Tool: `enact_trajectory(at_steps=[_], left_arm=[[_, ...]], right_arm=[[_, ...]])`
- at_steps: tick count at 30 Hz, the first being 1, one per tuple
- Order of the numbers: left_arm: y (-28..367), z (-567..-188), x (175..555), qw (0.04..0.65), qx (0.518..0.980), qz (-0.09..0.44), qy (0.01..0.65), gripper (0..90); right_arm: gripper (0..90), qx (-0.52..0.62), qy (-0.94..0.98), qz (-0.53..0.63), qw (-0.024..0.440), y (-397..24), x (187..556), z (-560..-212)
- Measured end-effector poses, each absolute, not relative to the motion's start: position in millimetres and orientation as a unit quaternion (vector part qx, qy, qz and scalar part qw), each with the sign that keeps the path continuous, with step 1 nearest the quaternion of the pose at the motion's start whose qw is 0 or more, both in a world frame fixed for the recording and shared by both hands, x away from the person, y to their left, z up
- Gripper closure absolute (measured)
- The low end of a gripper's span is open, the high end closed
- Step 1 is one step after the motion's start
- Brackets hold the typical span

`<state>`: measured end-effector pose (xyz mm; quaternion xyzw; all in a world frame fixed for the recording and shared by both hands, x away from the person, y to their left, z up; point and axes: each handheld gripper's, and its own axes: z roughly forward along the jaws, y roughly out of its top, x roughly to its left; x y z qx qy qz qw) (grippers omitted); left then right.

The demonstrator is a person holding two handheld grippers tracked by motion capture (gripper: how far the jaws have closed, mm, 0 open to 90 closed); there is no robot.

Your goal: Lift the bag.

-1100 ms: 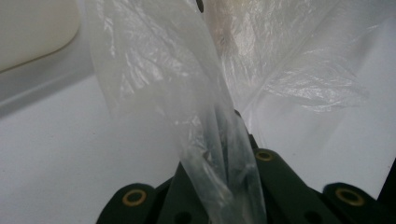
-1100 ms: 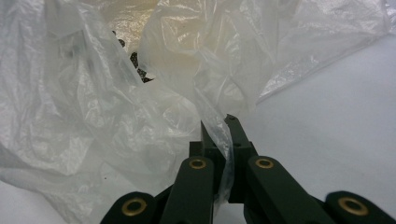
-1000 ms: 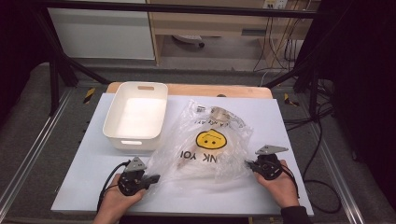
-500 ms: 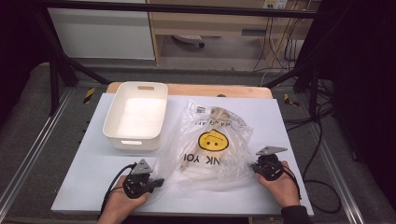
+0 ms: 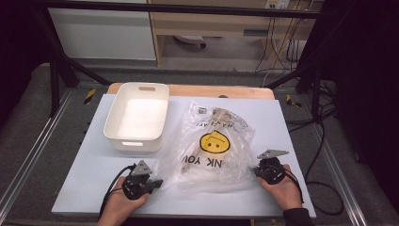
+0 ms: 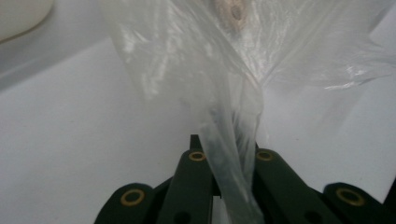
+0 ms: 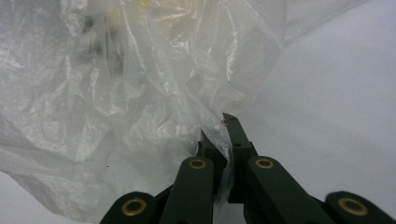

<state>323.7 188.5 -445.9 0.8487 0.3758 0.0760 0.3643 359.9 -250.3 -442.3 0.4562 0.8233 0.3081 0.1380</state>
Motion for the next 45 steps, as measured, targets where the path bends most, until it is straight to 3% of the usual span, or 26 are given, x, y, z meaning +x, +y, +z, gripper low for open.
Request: enact_trajectory(at_steps=[8,13,19,26,34,45], left_arm=[[193,-442,324,0.386,0.835,0.081,0.384,79.8],[194,-440,324,0.386,0.832,0.091,0.388,67.2],[193,-439,323,0.395,0.826,0.098,0.391,46.1],[192,-439,324,0.402,0.82,0.108,0.393,30.6],[193,-436,325,0.414,0.809,0.12,0.401,20.8],[196,-434,326,0.422,0.8,0.131,0.406,19.1]], right_arm=[[90.0,0.455,0.823,0.31,0.14,-250,360,-443],[90.0,0.454,0.823,0.311,0.141,-250,360,-443],[88.6,0.453,0.823,0.313,0.14,-250,360,-443],[83.2,0.455,0.821,0.318,0.136,-251,361,-444],[65.0,0.454,0.817,0.33,0.13,-248,361,-445],[34.2,0.453,0.808,0.348,0.146,-246,363,-442]])
